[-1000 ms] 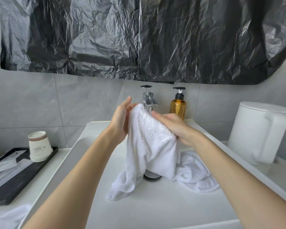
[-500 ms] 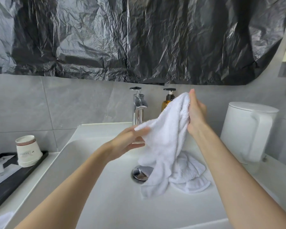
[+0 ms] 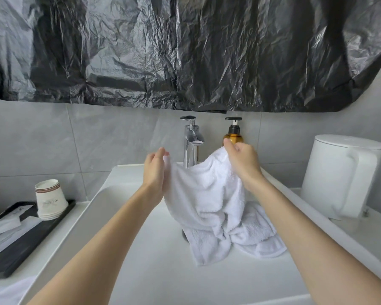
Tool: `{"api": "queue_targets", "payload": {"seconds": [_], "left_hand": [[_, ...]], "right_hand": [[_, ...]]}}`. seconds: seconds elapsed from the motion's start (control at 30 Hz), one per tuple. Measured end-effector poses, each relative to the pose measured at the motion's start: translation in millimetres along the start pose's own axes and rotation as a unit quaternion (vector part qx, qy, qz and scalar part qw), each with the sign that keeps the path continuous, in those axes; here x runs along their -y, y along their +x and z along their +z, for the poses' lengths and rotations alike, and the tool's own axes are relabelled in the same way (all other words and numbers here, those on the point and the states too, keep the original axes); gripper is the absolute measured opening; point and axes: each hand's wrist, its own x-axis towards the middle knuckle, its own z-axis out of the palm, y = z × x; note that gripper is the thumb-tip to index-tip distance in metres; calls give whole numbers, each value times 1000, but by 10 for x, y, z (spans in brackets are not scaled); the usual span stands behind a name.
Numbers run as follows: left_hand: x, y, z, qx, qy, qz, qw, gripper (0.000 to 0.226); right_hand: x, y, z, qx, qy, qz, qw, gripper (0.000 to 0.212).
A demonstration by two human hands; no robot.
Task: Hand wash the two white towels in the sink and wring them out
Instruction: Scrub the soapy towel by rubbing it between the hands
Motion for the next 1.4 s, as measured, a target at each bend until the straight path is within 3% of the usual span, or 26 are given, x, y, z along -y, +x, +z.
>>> {"api": "queue_targets", "payload": {"seconds": [0.1, 0.23, 0.37, 0.5, 0.63, 0.77, 0.9, 1.0, 1.13, 1.27, 1.4], "left_hand": [[-12, -154, 141, 58, 2, 6, 998, 34], [69, -294, 264, 40, 22, 92, 995, 42], [93, -396, 364, 70, 14, 66, 995, 40], [67, -346, 320, 30, -28, 25, 999, 38], [47, -408, 365, 67, -3, -4, 998, 36], [20, -350, 312, 42, -13, -11, 999, 40], [30, -427, 349, 81, -8, -33, 996, 38], [13, -375, 330, 63, -18, -30, 997, 38], [22, -430, 381, 92, -10, -21, 995, 36], [21, -395, 348, 68, -35, 8, 997, 41], [13, -436, 384, 84, -46, -3, 995, 42]], "right_hand": [[104, -201, 254, 45, 98, 16, 994, 45], [164, -457, 498, 60, 129, -47, 989, 44], [163, -390, 484, -42, 136, -32, 989, 45], [142, -572, 569, 33, 110, -107, 988, 42], [151, -381, 545, -60, 114, -42, 991, 44], [132, -621, 587, 23, 102, -132, 986, 42], [149, -397, 576, -70, 93, -47, 992, 43], [74, -594, 612, -24, 72, -118, 990, 40], [112, -389, 548, -96, 97, -54, 989, 43], [93, -588, 615, -28, 93, -134, 986, 40], [166, -420, 569, -81, 119, -45, 989, 42]]}}
